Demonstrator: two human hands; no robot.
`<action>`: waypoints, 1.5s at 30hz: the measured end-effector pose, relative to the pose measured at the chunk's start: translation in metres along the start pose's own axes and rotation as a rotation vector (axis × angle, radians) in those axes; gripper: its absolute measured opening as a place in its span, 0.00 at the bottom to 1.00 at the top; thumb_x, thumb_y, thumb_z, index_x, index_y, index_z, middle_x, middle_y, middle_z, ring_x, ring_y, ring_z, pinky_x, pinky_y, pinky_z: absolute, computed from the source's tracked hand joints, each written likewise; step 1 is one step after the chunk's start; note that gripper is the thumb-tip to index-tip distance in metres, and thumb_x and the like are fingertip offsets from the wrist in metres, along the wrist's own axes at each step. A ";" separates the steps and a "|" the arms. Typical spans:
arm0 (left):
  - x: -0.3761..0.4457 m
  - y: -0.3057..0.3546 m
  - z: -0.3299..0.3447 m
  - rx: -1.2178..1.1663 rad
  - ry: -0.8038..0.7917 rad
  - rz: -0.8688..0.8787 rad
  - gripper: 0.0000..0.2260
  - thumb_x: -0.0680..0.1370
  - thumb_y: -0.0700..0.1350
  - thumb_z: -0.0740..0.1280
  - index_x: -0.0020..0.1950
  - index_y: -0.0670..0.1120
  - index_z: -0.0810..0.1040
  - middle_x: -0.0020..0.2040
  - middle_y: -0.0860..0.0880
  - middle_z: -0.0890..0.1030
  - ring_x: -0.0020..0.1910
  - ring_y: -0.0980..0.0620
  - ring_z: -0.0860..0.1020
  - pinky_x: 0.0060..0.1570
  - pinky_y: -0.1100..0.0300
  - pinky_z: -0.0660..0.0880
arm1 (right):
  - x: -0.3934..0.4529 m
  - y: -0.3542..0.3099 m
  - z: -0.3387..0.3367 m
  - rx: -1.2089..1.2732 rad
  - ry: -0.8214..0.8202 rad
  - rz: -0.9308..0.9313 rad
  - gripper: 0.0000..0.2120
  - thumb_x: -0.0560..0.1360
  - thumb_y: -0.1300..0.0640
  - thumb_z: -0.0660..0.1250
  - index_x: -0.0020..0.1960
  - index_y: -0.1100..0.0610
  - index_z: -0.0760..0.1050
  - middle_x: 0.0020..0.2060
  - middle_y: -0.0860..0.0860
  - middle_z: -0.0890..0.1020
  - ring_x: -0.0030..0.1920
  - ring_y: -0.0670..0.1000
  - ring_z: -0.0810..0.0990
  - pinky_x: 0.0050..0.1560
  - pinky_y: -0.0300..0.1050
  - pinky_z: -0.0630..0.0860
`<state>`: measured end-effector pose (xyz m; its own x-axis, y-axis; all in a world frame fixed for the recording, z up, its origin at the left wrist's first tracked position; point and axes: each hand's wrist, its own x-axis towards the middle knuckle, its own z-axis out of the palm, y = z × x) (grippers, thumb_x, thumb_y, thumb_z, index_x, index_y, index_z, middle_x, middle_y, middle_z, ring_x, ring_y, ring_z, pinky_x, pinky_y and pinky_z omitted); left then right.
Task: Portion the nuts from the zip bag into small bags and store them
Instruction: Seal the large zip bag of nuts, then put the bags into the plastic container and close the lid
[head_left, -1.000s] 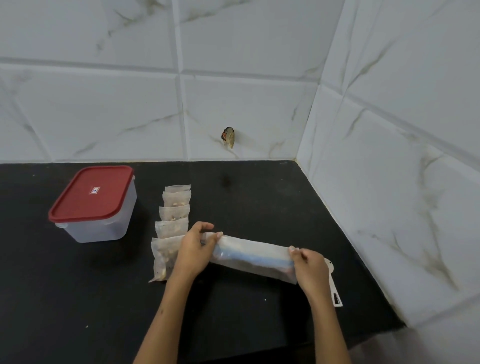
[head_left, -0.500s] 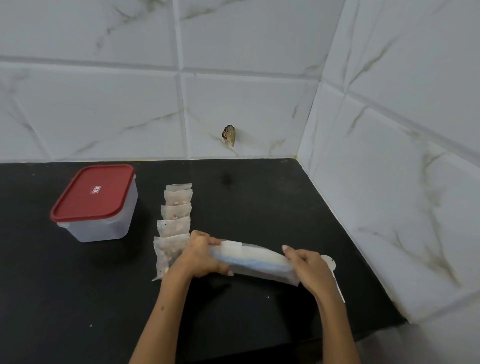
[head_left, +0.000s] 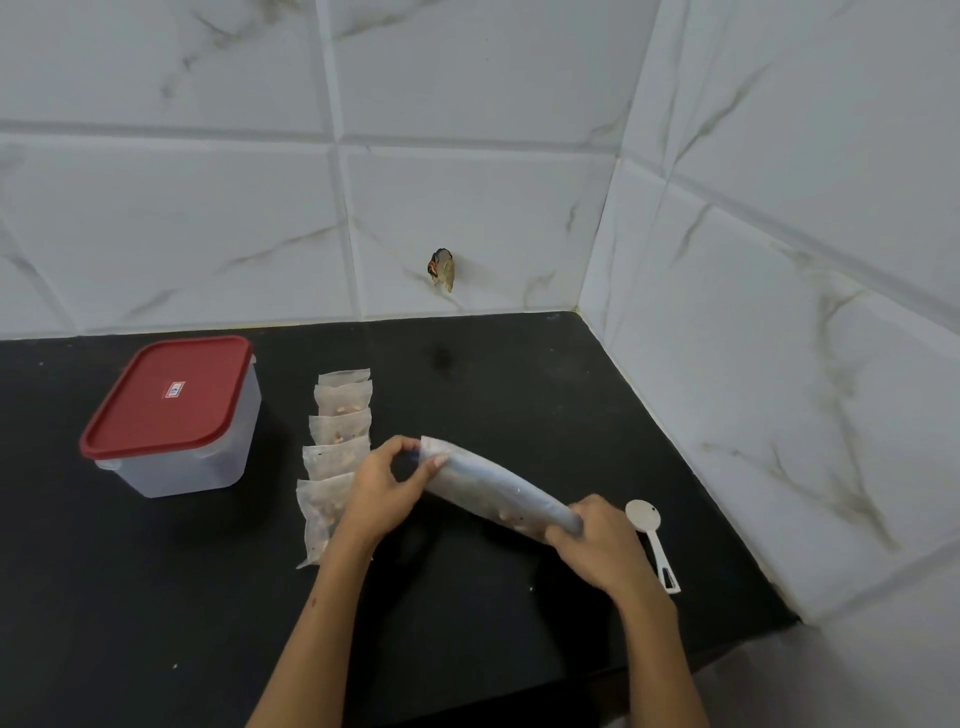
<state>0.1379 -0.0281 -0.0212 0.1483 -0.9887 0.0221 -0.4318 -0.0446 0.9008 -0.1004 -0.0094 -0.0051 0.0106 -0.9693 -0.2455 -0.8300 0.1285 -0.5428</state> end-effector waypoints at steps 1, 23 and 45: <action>0.002 0.002 0.004 -0.061 0.026 0.006 0.07 0.76 0.51 0.68 0.52 0.51 0.77 0.49 0.53 0.79 0.50 0.55 0.78 0.49 0.59 0.76 | -0.002 0.001 -0.001 0.066 -0.025 0.008 0.05 0.73 0.53 0.64 0.45 0.53 0.76 0.40 0.50 0.79 0.39 0.47 0.78 0.42 0.44 0.77; 0.023 0.029 0.126 0.645 -0.255 0.342 0.20 0.84 0.53 0.49 0.76 0.54 0.60 0.79 0.46 0.52 0.78 0.49 0.47 0.74 0.49 0.44 | -0.042 0.000 0.030 -0.222 0.170 -0.009 0.38 0.74 0.34 0.33 0.77 0.54 0.39 0.77 0.50 0.42 0.76 0.48 0.41 0.74 0.48 0.44; -0.003 0.056 -0.070 -0.222 0.274 0.171 0.29 0.78 0.64 0.49 0.74 0.50 0.64 0.70 0.53 0.70 0.64 0.66 0.69 0.56 0.82 0.62 | -0.009 -0.135 0.033 0.251 0.254 -0.266 0.36 0.76 0.36 0.49 0.77 0.50 0.42 0.77 0.48 0.45 0.77 0.47 0.44 0.74 0.50 0.44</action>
<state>0.1756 -0.0176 0.0600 0.3354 -0.9031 0.2682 -0.2728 0.1794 0.9452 0.0304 -0.0116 0.0437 0.0423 -0.9922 0.1172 -0.6555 -0.1161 -0.7462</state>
